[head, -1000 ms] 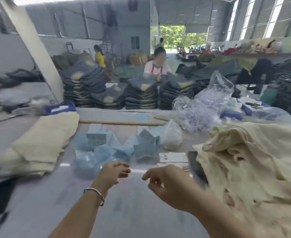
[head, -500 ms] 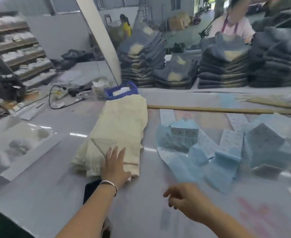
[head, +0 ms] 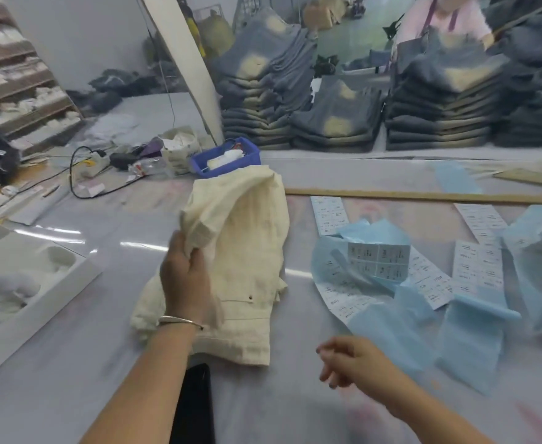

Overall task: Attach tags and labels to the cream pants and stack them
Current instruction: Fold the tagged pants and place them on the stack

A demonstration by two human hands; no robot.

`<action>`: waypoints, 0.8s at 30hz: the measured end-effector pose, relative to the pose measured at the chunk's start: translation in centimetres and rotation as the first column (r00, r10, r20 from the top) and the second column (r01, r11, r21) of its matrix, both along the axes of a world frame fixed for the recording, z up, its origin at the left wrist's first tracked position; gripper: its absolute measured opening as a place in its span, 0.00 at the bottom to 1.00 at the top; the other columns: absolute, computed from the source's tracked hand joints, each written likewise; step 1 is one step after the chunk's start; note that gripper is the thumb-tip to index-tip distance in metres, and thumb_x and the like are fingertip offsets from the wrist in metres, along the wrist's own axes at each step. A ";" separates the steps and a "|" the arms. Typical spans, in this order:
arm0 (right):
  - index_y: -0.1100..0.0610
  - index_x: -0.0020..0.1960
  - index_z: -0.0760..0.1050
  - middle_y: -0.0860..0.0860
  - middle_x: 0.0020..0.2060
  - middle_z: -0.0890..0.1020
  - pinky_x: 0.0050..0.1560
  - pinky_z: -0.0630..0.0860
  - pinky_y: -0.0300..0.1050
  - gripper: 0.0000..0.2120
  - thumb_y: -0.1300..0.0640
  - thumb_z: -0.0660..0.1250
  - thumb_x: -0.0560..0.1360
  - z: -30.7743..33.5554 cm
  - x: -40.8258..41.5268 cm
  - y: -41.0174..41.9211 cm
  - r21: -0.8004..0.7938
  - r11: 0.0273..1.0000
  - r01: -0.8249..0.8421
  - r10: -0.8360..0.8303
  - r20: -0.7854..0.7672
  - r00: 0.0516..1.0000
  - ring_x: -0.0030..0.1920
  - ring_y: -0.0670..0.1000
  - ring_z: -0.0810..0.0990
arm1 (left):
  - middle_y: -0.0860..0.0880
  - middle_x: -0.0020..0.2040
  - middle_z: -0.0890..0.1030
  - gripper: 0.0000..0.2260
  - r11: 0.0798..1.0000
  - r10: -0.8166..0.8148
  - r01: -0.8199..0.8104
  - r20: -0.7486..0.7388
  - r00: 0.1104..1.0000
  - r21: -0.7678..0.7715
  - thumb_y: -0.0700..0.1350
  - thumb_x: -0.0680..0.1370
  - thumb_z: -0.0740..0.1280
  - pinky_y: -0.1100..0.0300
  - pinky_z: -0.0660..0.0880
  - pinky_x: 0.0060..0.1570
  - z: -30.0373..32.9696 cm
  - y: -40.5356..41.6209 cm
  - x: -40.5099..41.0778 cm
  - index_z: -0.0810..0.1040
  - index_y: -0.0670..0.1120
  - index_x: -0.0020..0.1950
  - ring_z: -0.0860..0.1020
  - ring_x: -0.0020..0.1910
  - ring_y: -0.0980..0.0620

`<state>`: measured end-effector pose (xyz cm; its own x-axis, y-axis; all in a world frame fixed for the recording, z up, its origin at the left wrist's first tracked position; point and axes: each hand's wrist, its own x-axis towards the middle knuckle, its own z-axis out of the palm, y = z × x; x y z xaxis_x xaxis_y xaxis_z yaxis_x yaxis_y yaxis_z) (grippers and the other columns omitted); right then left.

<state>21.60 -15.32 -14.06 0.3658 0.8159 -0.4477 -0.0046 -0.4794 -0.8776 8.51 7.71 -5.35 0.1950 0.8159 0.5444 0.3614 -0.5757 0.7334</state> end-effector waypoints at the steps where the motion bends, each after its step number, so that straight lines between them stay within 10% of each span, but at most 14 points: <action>1: 0.60 0.56 0.76 0.56 0.39 0.85 0.40 0.76 0.48 0.11 0.54 0.66 0.78 0.7 0.3 1.2 0.046 0.992 0.117 -0.108 -0.174 0.979 0.37 0.51 0.82 | 0.59 0.38 0.78 0.08 0.997 -0.071 0.067 0.096 0.993 0.042 0.44 0.76 0.60 0.65 0.69 0.35 2.1 -0.9 -0.3 0.75 0.47 0.53 0.77 0.39 0.63; 5: 0.59 0.68 0.67 0.66 0.60 0.78 0.57 0.75 0.65 0.39 0.31 0.62 0.70 4.2 2.5 6.6 0.164 0.938 0.305 -0.042 -0.820 0.571 0.60 0.64 0.79 | 0.68 0.41 0.79 0.09 0.885 -0.398 0.404 -0.072 0.914 0.230 0.44 0.73 0.63 0.76 0.71 0.39 4.6 -6.4 -1.8 0.77 0.53 0.51 0.76 0.39 0.71; 7: 0.61 0.72 0.67 0.65 0.66 0.74 0.67 0.67 0.65 0.46 0.27 0.60 0.68 6.1 3.3 9.3 0.266 0.933 0.244 0.140 -0.890 0.433 0.66 0.65 0.74 | 0.55 0.38 0.82 0.05 0.763 -0.644 0.645 -0.138 0.752 -0.043 0.40 0.73 0.66 0.61 0.78 0.39 2.3 -8.8 -2.0 0.79 0.49 0.44 0.79 0.38 0.62; 12: 0.63 0.55 0.76 0.59 0.54 0.79 0.42 0.80 0.44 0.19 0.68 0.71 0.64 6.1 1.5 15.0 0.037 0.956 0.291 -0.258 -0.368 0.893 0.49 0.58 0.82 | 0.52 0.43 0.81 0.07 0.719 -0.693 0.596 -0.431 0.577 -0.357 0.43 0.74 0.67 0.63 0.74 0.46 -4.5 -11.9 -2.6 0.77 0.53 0.49 0.78 0.44 0.58; 16: 0.64 0.37 0.70 0.56 0.29 0.68 0.32 0.63 0.41 0.10 0.77 0.55 0.65 5.0 1.2 16.2 0.002 0.851 0.525 -0.483 -0.386 0.786 0.31 0.53 0.67 | 0.61 0.57 0.78 0.16 0.460 -0.869 0.620 -0.177 0.462 -0.636 0.51 0.73 0.71 0.68 0.72 0.57 -5.3 -10.6 -4.7 0.78 0.57 0.61 0.76 0.56 0.63; 18: 0.64 0.34 0.71 0.55 0.26 0.69 0.33 0.64 0.43 0.11 0.76 0.54 0.66 5.4 1.6 15.4 0.018 0.832 0.555 -0.472 -0.503 0.724 0.30 0.53 0.68 | 0.58 0.54 0.79 0.15 0.621 -0.717 0.531 -0.143 0.682 -0.577 0.57 0.69 0.75 0.70 0.73 0.50 -4.6 -8.9 -5.9 0.80 0.62 0.55 0.78 0.50 0.61; 21: 0.67 0.39 0.78 0.59 0.32 0.75 0.35 0.69 0.44 0.11 0.73 0.59 0.63 6.4 0.8 12.8 0.193 0.898 0.394 -0.195 -0.629 0.753 0.32 0.55 0.74 | 0.53 0.42 0.80 0.04 0.919 0.079 -0.065 0.019 0.997 -0.389 0.49 0.76 0.70 0.61 0.73 0.42 -3.8 -4.6 -7.3 0.80 0.55 0.41 0.79 0.46 0.48; 24: 0.69 0.49 0.79 0.61 0.39 0.79 0.38 0.74 0.45 0.20 0.73 0.62 0.58 7.0 -1.0 10.4 0.342 0.931 0.125 0.134 -0.642 0.755 0.38 0.57 0.78 | 0.52 0.46 0.80 0.11 0.648 0.201 -0.013 0.155 0.967 -0.762 0.57 0.76 0.68 0.53 0.75 0.50 -3.3 0.4 -6.1 0.77 0.50 0.49 0.79 0.52 0.47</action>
<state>20.57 -4.88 -7.03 0.0899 0.9606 -0.2631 -0.6281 -0.1503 -0.7635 2.40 8.07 -8.63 0.0401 0.9677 -0.2488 0.1711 0.2387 0.9559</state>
